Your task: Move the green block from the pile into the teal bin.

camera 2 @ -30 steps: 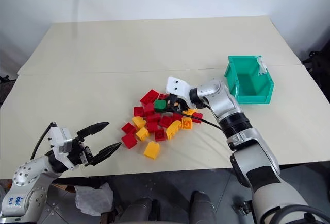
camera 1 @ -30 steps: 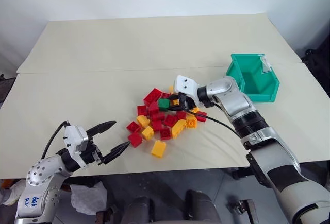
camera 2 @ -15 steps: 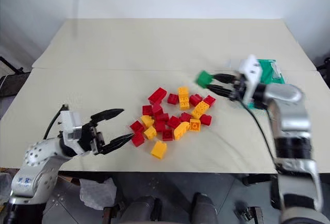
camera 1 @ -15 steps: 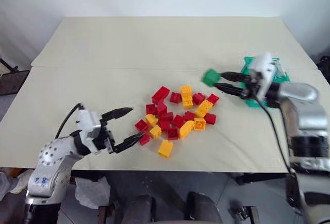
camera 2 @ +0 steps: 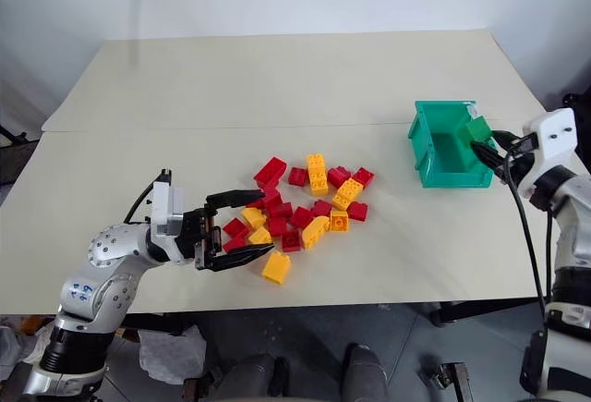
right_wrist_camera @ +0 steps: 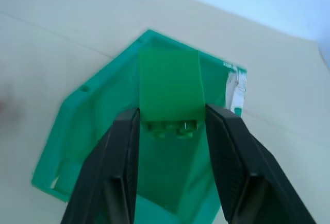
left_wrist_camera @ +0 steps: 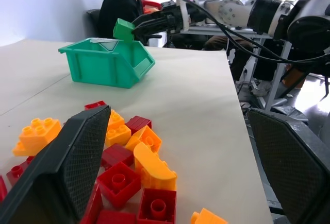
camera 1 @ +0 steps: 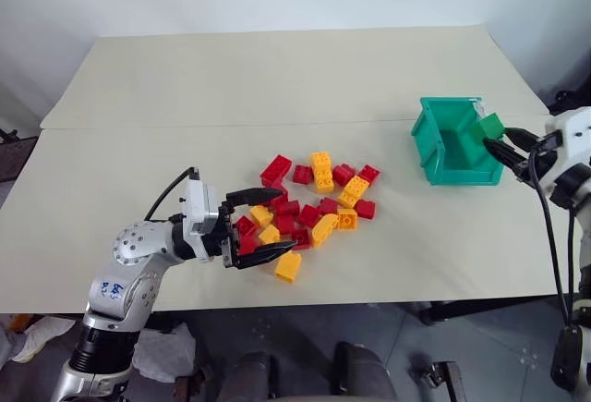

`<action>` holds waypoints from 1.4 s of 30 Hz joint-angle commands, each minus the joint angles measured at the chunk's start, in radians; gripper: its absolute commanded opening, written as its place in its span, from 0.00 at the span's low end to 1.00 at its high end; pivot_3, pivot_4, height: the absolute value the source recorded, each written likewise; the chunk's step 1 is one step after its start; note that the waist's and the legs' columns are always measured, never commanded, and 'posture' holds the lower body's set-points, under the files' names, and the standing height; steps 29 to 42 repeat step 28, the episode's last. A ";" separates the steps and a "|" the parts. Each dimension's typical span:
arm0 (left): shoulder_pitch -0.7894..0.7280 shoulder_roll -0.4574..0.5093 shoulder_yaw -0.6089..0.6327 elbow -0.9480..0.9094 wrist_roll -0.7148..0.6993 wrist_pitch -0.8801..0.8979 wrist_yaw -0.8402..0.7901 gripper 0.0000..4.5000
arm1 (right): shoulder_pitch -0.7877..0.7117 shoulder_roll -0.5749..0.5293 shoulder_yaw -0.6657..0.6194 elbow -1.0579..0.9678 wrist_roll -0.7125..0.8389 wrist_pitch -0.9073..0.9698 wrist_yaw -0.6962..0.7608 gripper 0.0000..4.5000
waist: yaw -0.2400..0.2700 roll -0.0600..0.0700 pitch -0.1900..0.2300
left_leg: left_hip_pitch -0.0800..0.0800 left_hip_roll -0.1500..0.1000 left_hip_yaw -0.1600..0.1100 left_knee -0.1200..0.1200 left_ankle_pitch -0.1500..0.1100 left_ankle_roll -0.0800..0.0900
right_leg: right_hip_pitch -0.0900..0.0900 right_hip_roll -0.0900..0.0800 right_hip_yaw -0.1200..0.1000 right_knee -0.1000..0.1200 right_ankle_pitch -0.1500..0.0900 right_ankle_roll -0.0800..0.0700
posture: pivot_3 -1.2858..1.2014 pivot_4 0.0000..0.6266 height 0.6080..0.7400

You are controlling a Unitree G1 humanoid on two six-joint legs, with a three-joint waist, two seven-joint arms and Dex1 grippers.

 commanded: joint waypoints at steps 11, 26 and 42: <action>0.052 0.030 0.101 0.046 0.070 -0.072 0.064 1.00 | -0.064 -0.035 0.013 -0.018 0.081 -0.149 0.152 0.99 | 0.001 0.000 0.000 | -0.001 0.000 -0.001 0.000 0.000 0.000 | 0.000 0.000 -0.001 -0.001 0.000 0.000 | 0.52 0.24 1.00; 0.246 0.139 0.246 0.089 0.135 -0.162 0.062 1.00 | 0.588 0.057 0.072 -0.691 0.318 -0.099 0.427 0.99 | 0.028 0.000 0.000 | 0.000 0.000 -0.003 -0.001 -0.001 0.001 | 0.001 -0.001 0.000 -0.002 0.000 0.001 | 0.52 0.24 1.00; 0.263 0.137 0.255 0.090 0.142 -0.177 0.072 1.00 | 0.586 0.083 0.064 -0.670 0.317 -0.113 0.396 0.99 | 0.028 0.000 0.000 | 0.001 0.000 -0.003 -0.001 -0.001 0.001 | 0.000 -0.001 0.002 -0.002 0.001 0.001 | 0.52 0.24 1.00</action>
